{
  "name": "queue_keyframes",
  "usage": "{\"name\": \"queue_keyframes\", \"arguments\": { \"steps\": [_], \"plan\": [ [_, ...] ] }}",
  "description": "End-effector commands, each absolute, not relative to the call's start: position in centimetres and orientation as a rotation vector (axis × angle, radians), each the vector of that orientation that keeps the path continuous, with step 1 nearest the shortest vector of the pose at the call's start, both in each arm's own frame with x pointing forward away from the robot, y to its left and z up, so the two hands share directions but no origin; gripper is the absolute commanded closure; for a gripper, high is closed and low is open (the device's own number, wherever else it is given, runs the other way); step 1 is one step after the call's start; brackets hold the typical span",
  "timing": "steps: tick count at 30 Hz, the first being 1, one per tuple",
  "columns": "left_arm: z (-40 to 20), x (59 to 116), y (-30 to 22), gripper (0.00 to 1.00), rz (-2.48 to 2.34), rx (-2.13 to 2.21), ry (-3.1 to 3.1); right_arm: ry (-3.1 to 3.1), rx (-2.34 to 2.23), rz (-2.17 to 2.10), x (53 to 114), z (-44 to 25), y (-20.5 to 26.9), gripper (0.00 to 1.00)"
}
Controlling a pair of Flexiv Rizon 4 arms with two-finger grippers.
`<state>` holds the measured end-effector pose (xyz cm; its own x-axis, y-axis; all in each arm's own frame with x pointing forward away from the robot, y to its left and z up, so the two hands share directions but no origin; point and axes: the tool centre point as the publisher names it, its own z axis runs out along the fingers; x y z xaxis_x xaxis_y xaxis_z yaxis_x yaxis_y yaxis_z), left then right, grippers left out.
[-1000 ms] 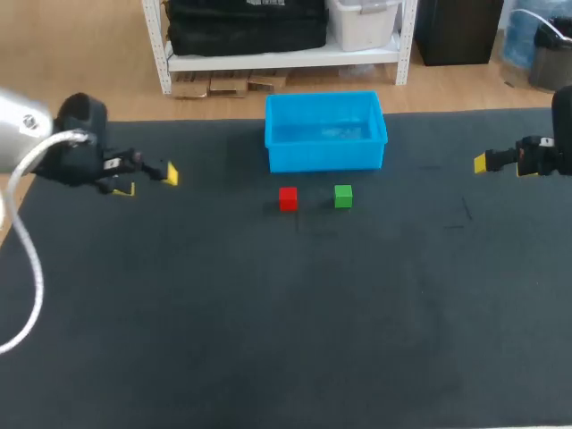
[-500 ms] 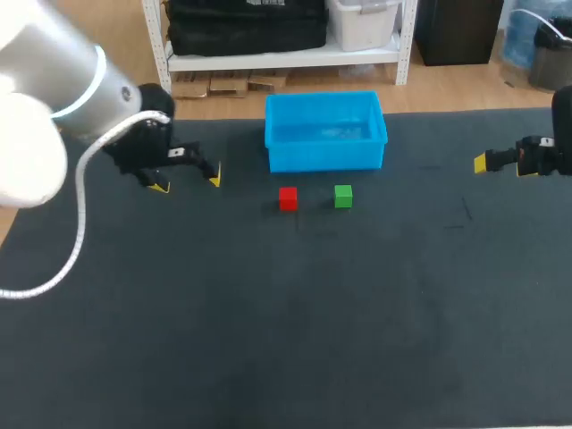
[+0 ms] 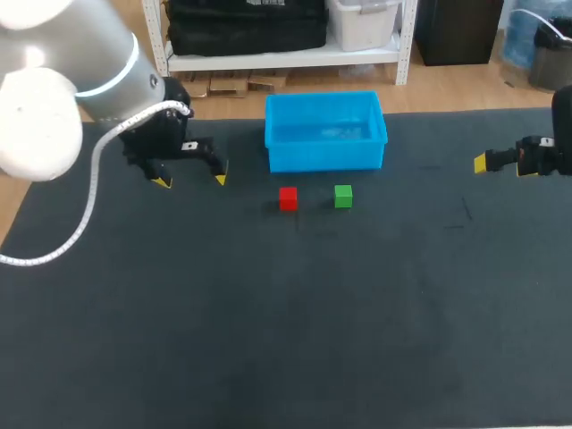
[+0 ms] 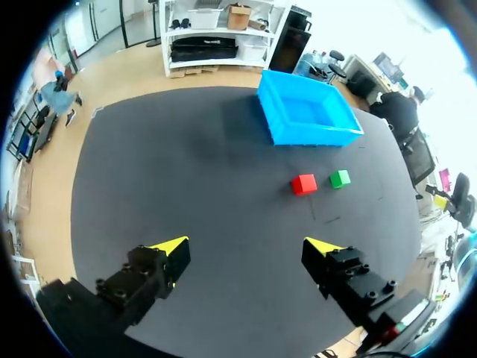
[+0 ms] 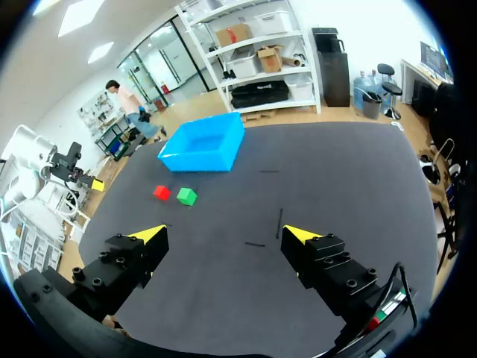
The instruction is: Use the left arm to pick the red cube and place it into the blue plastic box first, then use the right arm to grasp the green cube and put it into the same blue plastic box after the first action is fully finished.
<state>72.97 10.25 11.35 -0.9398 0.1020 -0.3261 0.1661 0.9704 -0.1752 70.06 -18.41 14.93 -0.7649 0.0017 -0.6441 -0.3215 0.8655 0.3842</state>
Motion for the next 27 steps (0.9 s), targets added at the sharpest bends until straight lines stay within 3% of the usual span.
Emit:
{"name": "queue_keyframes", "arguments": {
  "steps": [1, 27],
  "plan": [
    [11.4, 73.0, 10.1, 0.00, -0.278, 0.192, 2.801, 2.372, -0.233, 0.640, 70.1, 14.9, -18.5, 0.00],
    [10.3, 76.1, 1.9, 0.00, -0.128, 0.099, 2.908, 2.372, -0.233, 0.640, 70.1, 14.9, -18.5, 0.00]
  ]
}}
